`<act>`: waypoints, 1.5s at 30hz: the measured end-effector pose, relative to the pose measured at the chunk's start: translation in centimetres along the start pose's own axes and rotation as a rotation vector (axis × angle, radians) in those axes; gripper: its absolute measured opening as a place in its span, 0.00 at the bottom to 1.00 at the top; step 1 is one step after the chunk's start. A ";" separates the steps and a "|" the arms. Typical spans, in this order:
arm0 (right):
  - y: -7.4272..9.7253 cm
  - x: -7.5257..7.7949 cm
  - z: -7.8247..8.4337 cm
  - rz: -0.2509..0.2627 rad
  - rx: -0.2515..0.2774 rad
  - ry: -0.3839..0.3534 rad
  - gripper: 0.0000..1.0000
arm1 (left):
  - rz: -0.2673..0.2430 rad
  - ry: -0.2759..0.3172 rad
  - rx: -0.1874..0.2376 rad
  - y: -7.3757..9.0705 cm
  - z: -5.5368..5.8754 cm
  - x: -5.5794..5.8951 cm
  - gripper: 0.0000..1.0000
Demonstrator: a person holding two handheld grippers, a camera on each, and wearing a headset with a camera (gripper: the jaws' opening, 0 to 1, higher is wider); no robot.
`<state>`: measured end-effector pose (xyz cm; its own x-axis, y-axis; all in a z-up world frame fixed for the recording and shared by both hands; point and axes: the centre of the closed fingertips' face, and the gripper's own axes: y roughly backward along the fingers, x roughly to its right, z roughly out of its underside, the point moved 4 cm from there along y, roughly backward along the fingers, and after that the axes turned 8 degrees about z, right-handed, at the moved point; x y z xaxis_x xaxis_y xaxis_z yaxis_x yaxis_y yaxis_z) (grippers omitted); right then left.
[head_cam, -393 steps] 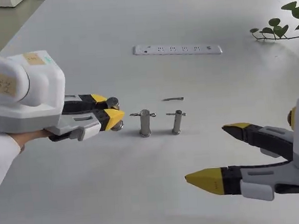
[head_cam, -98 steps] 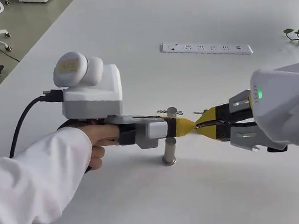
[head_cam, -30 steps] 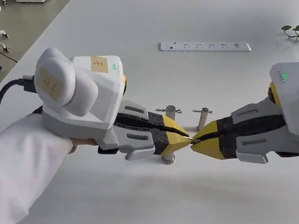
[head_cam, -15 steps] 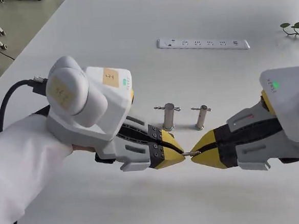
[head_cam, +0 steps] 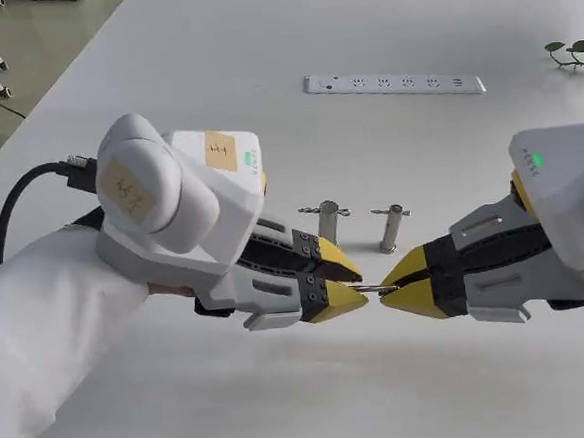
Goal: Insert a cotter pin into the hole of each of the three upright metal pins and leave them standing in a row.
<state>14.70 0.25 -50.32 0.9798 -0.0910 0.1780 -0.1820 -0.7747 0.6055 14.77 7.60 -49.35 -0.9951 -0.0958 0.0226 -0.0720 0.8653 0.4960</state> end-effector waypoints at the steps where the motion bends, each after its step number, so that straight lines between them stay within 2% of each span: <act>1: 0.0 0.3 0.2 0.012 0.000 -0.010 0.00 | -0.009 0.000 0.000 0.1 0.0 -0.1 0.23; 4: 0.0 1.0 0.8 0.034 -0.017 -0.027 0.00 | -0.046 0.005 -0.006 0.3 0.5 -0.7 0.27; 5: -0.1 1.2 1.0 0.041 -0.025 -0.030 0.00 | -0.066 0.014 0.004 0.4 0.6 -1.0 0.28; 6: -0.1 1.3 1.2 0.044 -0.027 -0.032 0.00 | -0.111 0.032 0.036 0.6 0.5 -1.6 0.29; 8: -0.2 1.6 1.4 0.052 -0.031 -0.050 0.00 | -0.141 0.068 0.073 0.8 0.7 -2.1 0.33; 11: -0.5 1.9 1.8 0.064 -0.049 -0.058 0.00 | -0.163 0.076 0.069 0.9 1.3 -2.5 0.32; 15: -0.9 2.5 2.4 0.079 -0.067 -0.084 0.00 | -0.207 0.130 0.077 0.7 2.6 -3.3 0.32; 16: -1.1 3.0 2.7 0.086 -0.075 -0.088 0.00 | -0.211 0.144 0.074 0.6 2.9 -3.3 0.31; 19: -1.3 3.0 3.1 0.092 -0.094 -0.091 0.00 | -0.213 0.160 0.047 0.1 3.9 -3.4 0.29; 25: -1.4 2.7 3.4 0.085 -0.105 -0.100 0.00 | -0.211 0.200 0.049 -0.9 4.9 -3.5 0.27; 29: -1.6 2.5 3.4 0.081 -0.106 -0.099 0.00 | -0.197 0.223 0.036 -1.5 5.7 -3.5 0.26; 34: -1.8 2.5 3.4 0.080 -0.108 -0.097 0.00 | -0.208 0.242 0.020 -1.9 6.4 -3.7 0.25; 45: -2.4 2.3 3.0 0.062 -0.116 -0.088 0.00 | -0.216 0.279 0.025 -1.9 6.9 -4.0 0.12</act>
<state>17.67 0.03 -53.66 0.9689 -0.1951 0.1524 -0.2460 -0.6887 0.6821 18.39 9.78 -56.38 -0.9005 -0.4054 0.1572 -0.2837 0.8219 0.4940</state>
